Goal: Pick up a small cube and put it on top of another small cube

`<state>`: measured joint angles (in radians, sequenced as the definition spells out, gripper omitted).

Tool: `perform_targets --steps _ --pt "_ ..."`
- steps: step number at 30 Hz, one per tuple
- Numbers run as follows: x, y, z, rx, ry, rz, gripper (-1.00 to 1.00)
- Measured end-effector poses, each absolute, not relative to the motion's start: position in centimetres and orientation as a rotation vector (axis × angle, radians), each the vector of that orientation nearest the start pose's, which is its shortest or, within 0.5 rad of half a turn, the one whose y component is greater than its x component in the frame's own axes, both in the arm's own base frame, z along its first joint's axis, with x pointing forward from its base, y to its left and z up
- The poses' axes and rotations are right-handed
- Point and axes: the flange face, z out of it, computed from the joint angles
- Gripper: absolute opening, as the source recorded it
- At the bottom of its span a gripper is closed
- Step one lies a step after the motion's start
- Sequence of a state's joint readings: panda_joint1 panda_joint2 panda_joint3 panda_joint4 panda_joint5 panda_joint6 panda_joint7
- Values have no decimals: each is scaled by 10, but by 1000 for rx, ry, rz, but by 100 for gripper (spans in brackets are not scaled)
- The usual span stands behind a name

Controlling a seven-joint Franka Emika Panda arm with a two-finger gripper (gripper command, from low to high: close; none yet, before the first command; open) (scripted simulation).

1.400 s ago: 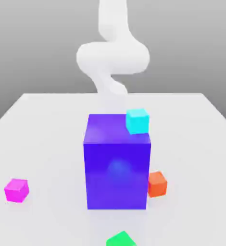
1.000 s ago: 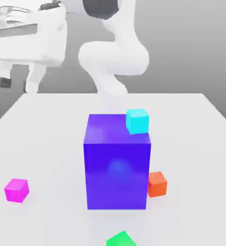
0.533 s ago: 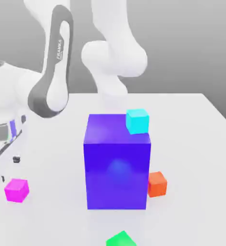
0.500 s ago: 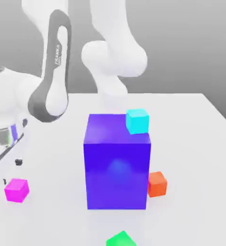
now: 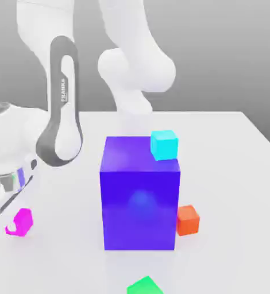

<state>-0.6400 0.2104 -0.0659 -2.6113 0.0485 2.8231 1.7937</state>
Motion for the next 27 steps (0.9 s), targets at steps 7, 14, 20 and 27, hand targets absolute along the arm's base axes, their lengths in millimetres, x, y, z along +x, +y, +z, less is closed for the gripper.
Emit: perform_targets --steps 7,14,20,27 --pt "421 -219 219 -942 2962 -17 -100" --pt "489 -113 234 -937 2971 3 -100" --pt "523 -9 249 -922 2980 8 -100" --pt "523 19 182 -905 3006 -1 100"
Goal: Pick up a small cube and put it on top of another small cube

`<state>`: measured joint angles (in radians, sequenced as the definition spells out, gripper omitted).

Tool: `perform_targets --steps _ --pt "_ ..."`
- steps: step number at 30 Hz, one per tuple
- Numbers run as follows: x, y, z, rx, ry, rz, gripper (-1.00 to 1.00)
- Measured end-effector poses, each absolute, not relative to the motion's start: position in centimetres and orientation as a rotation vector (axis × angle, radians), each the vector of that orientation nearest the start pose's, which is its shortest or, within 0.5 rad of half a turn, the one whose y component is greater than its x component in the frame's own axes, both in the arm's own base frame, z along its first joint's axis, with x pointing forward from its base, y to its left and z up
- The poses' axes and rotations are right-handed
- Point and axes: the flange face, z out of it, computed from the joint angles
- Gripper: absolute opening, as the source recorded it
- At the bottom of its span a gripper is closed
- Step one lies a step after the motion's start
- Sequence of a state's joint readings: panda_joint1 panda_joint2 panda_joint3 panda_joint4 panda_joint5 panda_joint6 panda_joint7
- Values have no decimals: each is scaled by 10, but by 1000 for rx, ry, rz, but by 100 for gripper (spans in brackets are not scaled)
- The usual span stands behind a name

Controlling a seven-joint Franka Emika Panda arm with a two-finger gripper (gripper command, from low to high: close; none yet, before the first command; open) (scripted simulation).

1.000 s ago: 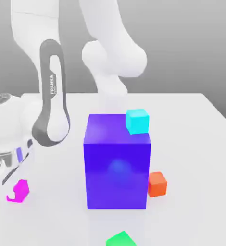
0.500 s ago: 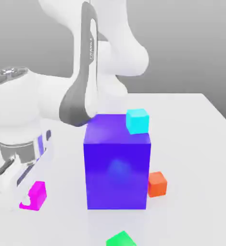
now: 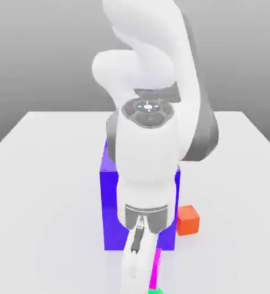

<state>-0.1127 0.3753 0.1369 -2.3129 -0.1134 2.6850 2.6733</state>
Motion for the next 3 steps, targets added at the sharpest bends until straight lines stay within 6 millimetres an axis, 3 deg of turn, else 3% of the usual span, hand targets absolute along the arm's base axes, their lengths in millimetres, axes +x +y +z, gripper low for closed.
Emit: perform_targets --steps 3 --pt "523 19 182 -905 3006 -1 100"
